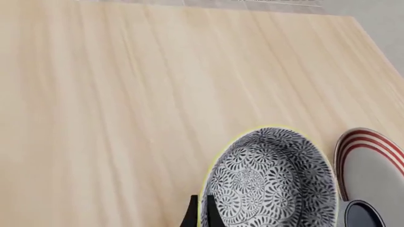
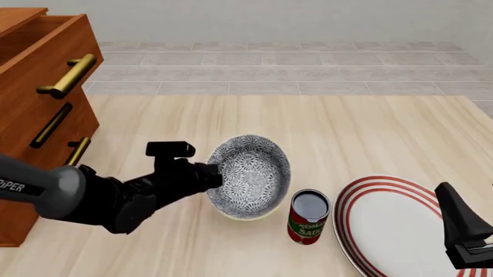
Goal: Put the bowl on top of the cabinet.
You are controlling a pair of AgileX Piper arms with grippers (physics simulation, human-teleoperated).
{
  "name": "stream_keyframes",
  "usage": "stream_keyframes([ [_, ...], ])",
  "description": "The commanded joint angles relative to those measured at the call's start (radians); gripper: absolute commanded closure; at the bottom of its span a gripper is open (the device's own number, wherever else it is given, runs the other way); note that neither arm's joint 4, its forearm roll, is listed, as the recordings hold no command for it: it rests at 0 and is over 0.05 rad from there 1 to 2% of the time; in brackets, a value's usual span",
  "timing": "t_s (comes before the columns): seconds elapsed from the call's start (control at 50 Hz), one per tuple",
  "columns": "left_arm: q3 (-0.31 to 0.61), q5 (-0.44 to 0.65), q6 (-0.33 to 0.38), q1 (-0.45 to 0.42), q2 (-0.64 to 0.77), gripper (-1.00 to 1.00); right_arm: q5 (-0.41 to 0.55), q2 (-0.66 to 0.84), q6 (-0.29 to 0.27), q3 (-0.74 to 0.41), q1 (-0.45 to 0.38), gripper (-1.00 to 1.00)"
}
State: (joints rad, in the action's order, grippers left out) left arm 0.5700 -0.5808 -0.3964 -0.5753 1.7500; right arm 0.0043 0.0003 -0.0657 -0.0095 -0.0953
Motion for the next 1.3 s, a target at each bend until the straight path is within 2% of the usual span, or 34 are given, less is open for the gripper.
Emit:
stream_keyframes([
  [0.02,0.006,0.027,0.02,0.027,-0.03,1.0,0.0,0.0,0.002,-0.001,0.001,-1.0],
  [0.4,0.018,0.156,0.032,0.04,-0.235,1.0,-0.003,0.0,0.005,-0.001,-0.003,-1.0],
  [0.64,0.036,0.213,0.037,0.043,-0.313,1.0,-0.003,0.0,0.002,0.0,-0.003,-1.0],
  [1.3,0.132,0.454,0.069,0.075,-0.576,1.0,-0.003,0.0,-0.004,0.005,-0.008,-1.0],
])
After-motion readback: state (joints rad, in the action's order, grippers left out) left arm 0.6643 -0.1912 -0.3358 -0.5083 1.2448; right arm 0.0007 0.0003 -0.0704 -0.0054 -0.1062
